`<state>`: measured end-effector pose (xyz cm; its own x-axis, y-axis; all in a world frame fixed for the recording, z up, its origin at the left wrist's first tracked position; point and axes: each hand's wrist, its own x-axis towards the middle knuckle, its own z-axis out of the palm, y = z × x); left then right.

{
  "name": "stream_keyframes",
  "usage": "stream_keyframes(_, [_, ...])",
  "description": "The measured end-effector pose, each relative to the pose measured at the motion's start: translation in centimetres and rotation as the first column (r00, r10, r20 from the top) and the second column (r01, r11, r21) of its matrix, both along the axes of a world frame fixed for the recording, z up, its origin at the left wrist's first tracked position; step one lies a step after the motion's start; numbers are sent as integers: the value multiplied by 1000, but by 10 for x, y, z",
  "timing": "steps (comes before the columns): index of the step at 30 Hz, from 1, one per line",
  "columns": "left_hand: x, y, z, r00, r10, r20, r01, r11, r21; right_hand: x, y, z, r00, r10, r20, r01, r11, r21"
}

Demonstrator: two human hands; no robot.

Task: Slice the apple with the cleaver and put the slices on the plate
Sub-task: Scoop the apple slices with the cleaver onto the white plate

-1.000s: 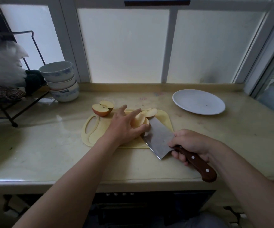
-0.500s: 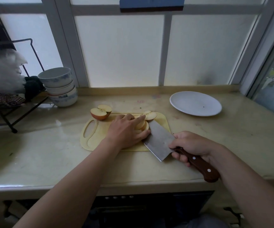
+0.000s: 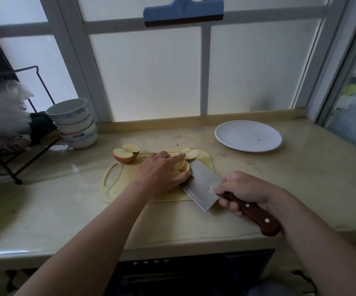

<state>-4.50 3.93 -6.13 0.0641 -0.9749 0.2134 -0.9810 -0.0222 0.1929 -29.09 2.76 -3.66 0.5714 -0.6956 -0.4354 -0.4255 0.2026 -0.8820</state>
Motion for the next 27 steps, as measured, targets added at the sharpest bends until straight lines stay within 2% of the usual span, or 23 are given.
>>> stream_keyframes(19, [-20,-18,14,999,-35,-2,35,999,15,-24,-11,6,998,-21,56,20,1000,10])
stream_keyframes(27, [-64,-82,39,987,-154,48,152,988,37,-68,-46,20,987,-147,66,148,989,-19])
